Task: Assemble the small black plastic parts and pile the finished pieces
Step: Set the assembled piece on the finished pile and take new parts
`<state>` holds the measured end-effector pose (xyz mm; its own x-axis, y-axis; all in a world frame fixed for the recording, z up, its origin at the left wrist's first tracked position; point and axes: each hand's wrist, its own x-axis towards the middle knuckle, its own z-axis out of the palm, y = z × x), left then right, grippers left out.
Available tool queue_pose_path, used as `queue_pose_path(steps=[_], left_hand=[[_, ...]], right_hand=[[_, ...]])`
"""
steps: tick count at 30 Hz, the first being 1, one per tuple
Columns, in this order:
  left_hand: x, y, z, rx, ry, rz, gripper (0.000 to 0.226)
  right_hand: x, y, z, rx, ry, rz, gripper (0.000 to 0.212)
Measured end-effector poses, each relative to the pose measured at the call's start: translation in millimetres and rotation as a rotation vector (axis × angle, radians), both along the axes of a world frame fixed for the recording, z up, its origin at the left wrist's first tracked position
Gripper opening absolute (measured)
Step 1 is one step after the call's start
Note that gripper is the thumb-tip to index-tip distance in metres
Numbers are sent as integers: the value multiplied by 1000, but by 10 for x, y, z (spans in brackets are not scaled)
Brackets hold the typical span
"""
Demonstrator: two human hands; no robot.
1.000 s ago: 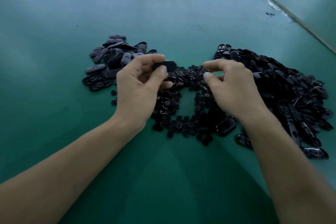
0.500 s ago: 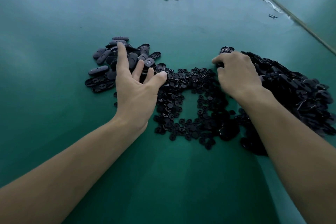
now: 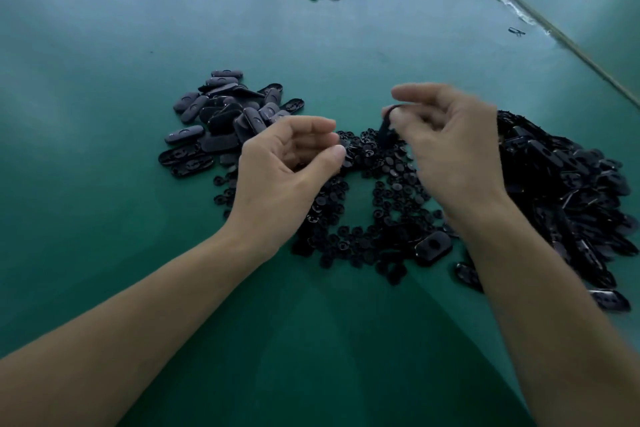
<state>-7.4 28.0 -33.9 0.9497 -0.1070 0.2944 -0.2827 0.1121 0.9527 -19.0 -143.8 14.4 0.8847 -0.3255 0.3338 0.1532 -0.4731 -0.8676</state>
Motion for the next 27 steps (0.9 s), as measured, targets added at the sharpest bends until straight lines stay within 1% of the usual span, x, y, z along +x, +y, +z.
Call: queue_pose_path(steps=[2,3,4,6,8,11,13,15,17,19,21,22,24,27], left_hand=[[-10,-2,10,9,16,-37,24],[-16,-4,14,12,21,-55,24],[-22,-6,18,21,17,-71,23],[-26,-9,18,52,-5,-86,19],[-28,-9,8,66,-21,-89,18],[-30,-7,12,55,-19,-85,18],[-29,-3,22,47,-22,-84,17],[-27,-2,26,41,-29,-79,16],[-25,-4,20,25,-20,-68,15],[-19,-8,15,-8,4,-48,15],[-8,-9,15,-31,21,-17,15],[-2,-9,16,-36,25,-5,15],[8,-9,10,-46,30,11,15],[5,-17,6,-54,42,20,16]], right_hand=[[-120,116,-58,316,41,148,18],[-165,152,-94,409,49,199,19],[-198,174,-128,464,49,233,20],[-235,185,-185,477,44,258,21],[-257,176,-236,401,35,239,20],[-283,158,-276,188,-3,164,20],[-303,145,-278,111,-29,135,19],[-312,131,-279,32,-51,93,15],[-320,107,-286,-112,-56,25,11],[-319,77,-298,-310,-7,-29,19],[-317,58,-330,-512,84,-53,27],[-317,57,-339,-576,131,-56,31],[-307,77,-341,-617,204,-45,34],[-292,110,-320,-622,241,-45,29]])
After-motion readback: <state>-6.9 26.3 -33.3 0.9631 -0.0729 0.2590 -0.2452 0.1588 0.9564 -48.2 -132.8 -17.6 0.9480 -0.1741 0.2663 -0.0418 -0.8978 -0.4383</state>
